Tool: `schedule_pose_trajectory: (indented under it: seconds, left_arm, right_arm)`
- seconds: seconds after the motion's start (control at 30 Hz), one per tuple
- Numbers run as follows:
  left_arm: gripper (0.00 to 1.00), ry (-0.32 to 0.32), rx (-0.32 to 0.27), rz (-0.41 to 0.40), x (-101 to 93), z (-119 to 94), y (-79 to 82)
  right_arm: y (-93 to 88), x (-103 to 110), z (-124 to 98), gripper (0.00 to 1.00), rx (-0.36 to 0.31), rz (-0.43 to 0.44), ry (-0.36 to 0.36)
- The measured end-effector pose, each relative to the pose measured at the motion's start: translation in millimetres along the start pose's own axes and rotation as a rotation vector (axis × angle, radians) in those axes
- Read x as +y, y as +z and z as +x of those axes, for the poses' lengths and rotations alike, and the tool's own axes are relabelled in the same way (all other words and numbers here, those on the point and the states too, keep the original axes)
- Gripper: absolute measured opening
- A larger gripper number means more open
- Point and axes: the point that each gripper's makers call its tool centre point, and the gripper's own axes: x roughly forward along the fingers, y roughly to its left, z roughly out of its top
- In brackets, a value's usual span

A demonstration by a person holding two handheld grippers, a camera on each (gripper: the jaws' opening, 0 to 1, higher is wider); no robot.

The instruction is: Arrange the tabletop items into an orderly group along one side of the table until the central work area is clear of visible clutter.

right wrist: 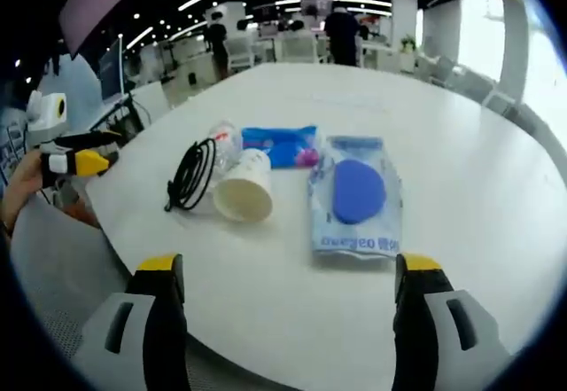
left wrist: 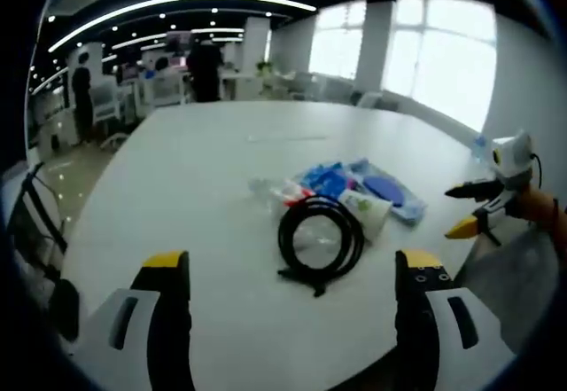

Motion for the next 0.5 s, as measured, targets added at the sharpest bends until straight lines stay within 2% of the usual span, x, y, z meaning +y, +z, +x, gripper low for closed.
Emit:
schedule_pose_trajectory:
  seconds: [0.5]
  left_arm:
    - [0.91,0.004,0.010,-0.005,0.9,-0.5,-3.4]
  right_arm:
    - [-0.7,-3.1,1.1,0.96,-0.001,-0.002,-0.014]
